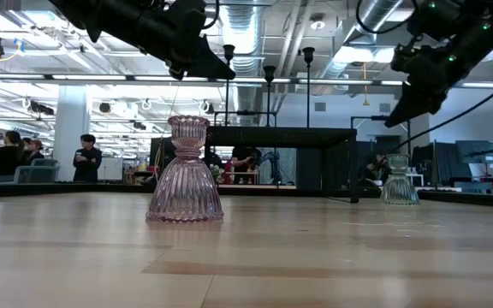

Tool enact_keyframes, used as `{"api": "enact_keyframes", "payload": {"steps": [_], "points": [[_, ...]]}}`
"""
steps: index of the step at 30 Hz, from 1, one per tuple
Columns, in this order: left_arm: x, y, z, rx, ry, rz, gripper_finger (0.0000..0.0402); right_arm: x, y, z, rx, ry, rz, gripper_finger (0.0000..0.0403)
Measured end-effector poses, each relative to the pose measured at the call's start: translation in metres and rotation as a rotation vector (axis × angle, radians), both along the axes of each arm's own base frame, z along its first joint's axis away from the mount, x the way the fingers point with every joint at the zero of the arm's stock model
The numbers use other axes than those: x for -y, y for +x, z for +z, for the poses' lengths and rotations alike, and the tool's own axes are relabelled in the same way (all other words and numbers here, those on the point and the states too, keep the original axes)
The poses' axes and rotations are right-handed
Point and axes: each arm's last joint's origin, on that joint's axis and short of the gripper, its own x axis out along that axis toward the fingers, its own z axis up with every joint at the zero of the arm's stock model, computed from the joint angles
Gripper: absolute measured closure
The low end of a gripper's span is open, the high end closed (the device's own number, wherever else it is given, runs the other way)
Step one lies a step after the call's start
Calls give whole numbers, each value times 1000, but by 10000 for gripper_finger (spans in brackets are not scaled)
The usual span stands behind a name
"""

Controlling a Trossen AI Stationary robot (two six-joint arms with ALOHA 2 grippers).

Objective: Pick & Place candle stick holders
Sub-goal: Put the green candle holder on the shelf

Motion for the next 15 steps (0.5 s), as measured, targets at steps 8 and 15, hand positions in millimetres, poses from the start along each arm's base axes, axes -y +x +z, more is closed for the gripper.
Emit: {"api": "enact_keyframes", "payload": {"steps": [8, 15], "points": [[0, 0, 0, 0, 0, 0, 394, 4, -20, 13, 140, 13, 18, 403], [0, 0, 0, 0, 0, 0, 394, 4, -21, 13, 201, 124, -95, 403]]}}
